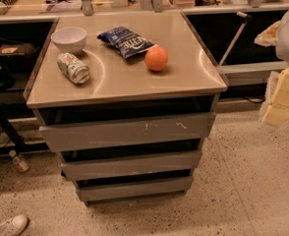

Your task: Open bottom drawer

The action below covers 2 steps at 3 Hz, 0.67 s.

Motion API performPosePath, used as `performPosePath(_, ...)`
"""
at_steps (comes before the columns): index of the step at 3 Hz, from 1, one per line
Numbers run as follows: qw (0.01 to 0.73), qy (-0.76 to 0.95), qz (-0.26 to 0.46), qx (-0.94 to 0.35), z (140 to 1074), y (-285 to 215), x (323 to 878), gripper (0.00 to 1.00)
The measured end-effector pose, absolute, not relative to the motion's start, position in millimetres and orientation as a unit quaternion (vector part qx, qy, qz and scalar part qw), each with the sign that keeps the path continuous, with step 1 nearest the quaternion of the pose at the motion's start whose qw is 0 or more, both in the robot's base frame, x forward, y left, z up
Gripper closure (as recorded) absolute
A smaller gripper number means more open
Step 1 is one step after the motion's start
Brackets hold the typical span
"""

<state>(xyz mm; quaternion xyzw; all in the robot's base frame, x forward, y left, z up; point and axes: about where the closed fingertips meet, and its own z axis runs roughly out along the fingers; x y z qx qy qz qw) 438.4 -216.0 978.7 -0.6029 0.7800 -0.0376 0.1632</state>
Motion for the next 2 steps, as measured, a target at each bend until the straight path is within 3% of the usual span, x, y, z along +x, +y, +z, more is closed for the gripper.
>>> performPosePath(2, 0.162, 0.781, -0.02, -0.603, 948.3, -206.6, 434.2, 0.0)
